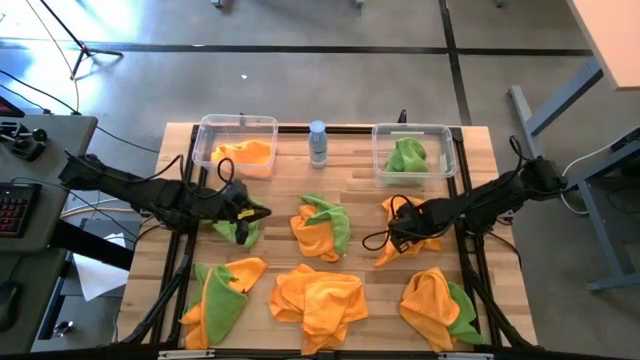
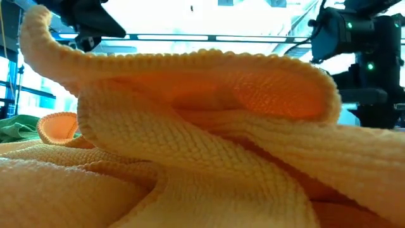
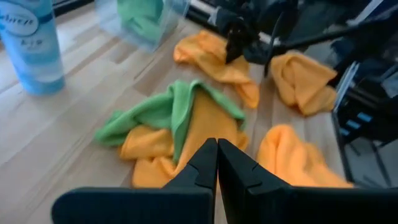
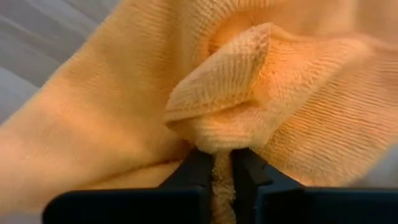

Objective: Sort microfiber towel by color & place in baskets
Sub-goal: Put the orange towel into the left transparent bin

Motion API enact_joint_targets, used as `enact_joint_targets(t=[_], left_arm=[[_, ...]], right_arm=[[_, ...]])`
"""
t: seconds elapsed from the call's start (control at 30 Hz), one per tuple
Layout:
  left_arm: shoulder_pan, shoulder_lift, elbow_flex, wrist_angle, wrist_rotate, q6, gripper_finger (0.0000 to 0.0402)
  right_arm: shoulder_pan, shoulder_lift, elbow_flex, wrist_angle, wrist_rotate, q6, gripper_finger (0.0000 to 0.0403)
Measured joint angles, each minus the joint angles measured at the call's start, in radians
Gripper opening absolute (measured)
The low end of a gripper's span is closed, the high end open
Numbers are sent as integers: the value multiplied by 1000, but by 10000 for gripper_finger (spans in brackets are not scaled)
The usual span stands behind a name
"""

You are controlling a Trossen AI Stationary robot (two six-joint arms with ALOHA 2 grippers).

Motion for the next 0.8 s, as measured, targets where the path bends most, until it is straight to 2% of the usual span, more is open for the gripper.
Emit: enact_joint_targets(t=[0.1, 0.2, 0.3, 0.43, 0.57, 0.63, 0.73, 0.8], left_arm=[[0, 23, 0, 59, -36, -3, 1], [0, 50, 0, 125, -57, 25, 11], [0, 82, 0, 204, -75, 59, 36], [0, 120, 0, 349, -103, 145, 83], [0, 149, 0, 548, -109, 293, 130], [3, 166, 0, 652, -122, 352, 151], [23, 189, 8, 762, -126, 411, 180], [41, 208, 39, 764, -126, 433, 196]], right_arm=[[3, -26, 82, -88, 24, -27, 37], [25, -66, 188, -181, 98, -51, 22], [55, -111, 314, -276, 212, -56, 8], [91, -160, 478, -311, 342, -130, 16], [105, -170, 608, -244, 457, -283, 9], [100, -166, 646, -156, 490, -401, 5], [78, -150, 663, 28, 492, -589, 5], [57, -127, 663, 147, 464, -701, 5]])
